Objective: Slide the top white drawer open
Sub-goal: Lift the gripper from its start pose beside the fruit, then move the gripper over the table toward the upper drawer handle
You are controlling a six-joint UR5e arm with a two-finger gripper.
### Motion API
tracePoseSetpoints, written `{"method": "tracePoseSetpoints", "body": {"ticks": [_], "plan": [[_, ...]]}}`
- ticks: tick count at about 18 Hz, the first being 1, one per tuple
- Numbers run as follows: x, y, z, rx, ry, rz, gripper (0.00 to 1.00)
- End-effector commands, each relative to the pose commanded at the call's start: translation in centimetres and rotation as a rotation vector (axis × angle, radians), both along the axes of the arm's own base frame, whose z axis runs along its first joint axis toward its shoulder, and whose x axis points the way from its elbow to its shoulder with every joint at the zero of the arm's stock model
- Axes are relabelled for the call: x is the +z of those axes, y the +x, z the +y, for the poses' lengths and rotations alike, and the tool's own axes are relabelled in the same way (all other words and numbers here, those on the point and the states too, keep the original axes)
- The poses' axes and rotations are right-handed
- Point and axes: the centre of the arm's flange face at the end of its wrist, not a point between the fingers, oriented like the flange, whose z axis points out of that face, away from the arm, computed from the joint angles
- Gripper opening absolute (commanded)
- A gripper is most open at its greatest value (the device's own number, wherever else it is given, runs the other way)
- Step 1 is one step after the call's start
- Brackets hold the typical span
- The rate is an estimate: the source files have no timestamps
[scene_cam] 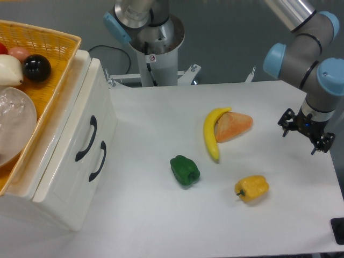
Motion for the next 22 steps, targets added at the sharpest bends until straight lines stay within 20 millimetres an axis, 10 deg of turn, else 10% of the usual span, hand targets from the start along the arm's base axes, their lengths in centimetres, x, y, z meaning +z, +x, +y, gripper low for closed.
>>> {"method": "tracePoseSetpoints", "body": {"ticks": [3, 11, 15, 22], "plan": [[0.7, 2.1, 2.2, 0.091, -0.005, -0.005, 1.00], [9.9, 11.0, 6.2, 0.144, 0.003, -0.007, 1.00], [11.3, 15.8, 11.4, 0.188, 0.022, -0.004, 1.00], [11.9, 20.8, 15.0, 0.296, 0.079, -0.145, 1.00]]}}
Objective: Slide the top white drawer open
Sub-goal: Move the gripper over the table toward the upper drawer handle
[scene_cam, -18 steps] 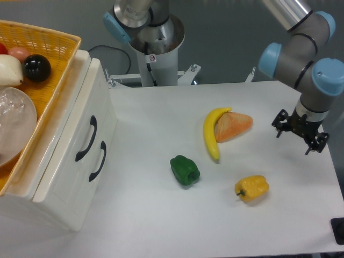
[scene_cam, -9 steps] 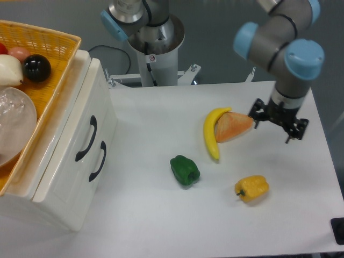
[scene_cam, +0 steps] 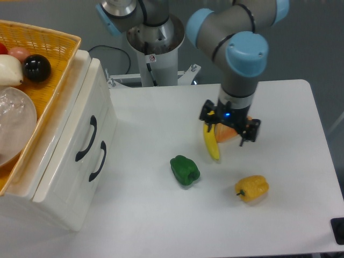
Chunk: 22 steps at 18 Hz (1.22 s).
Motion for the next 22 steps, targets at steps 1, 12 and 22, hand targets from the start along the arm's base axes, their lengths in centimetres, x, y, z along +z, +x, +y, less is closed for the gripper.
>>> {"method": "tracePoseSetpoints", "body": {"ticks": [1, 12, 22], "plan": [[-0.1, 0.5, 0.5, 0.031, 0.009, -0.023, 1.00], [-0.5, 7.9, 6.7, 0.244, 0.052, -0.181, 1.00], [-0.2, 12.0, 9.2, 0.211, 0.099, -0.285, 1.00]]}}
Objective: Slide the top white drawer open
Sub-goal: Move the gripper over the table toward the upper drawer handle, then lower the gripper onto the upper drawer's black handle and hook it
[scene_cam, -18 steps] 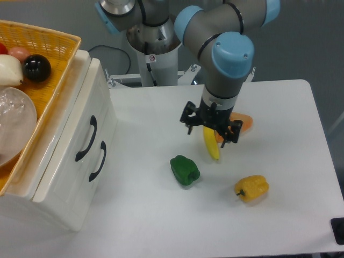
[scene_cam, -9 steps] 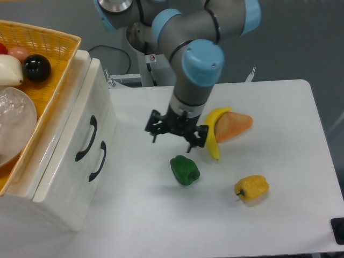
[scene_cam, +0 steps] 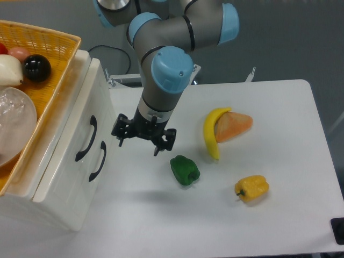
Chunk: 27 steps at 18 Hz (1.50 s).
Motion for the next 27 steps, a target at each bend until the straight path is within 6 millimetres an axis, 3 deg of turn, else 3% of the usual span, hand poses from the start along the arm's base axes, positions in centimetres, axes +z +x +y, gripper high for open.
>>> {"method": "tracePoseSetpoints", "body": {"ticks": [7, 19, 27], "plan": [[-0.3, 1.0, -0.3, 0.000, -0.039, -0.054, 1.00], [-0.6, 4.2, 1.2, -0.054, -0.036, -0.082, 1.00], [-0.6, 4.1, 1.2, -0.054, -0.034, -0.081, 0.99]]}}
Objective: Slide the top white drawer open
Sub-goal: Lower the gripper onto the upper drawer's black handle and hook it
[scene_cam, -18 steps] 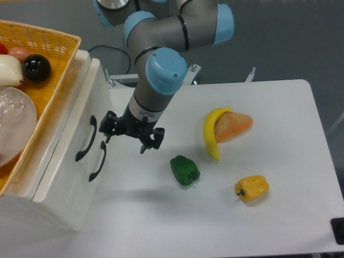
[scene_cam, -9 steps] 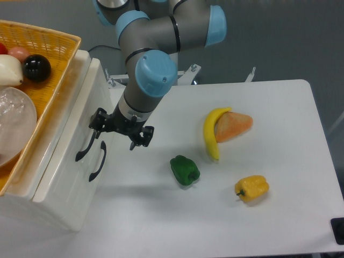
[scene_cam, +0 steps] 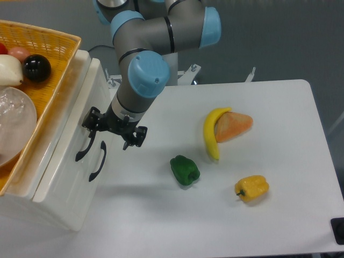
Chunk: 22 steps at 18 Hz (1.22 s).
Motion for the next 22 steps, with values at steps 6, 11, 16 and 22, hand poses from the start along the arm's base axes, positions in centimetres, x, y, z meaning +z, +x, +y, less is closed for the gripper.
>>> {"method": "tracePoseSetpoints", "body": {"ticks": [6, 11, 16, 22], "plan": [[-0.3, 0.1, 0.0, 0.000, -0.006, -0.003, 0.99], [-1.0, 0.5, -0.1, -0.005, -0.016, -0.006, 0.99], [-1.1, 0.5, -0.1, -0.007, -0.020, -0.004, 0.97], [-1.1, 0.5, 0.0, -0.009, -0.020, 0.005, 0.89]]}}
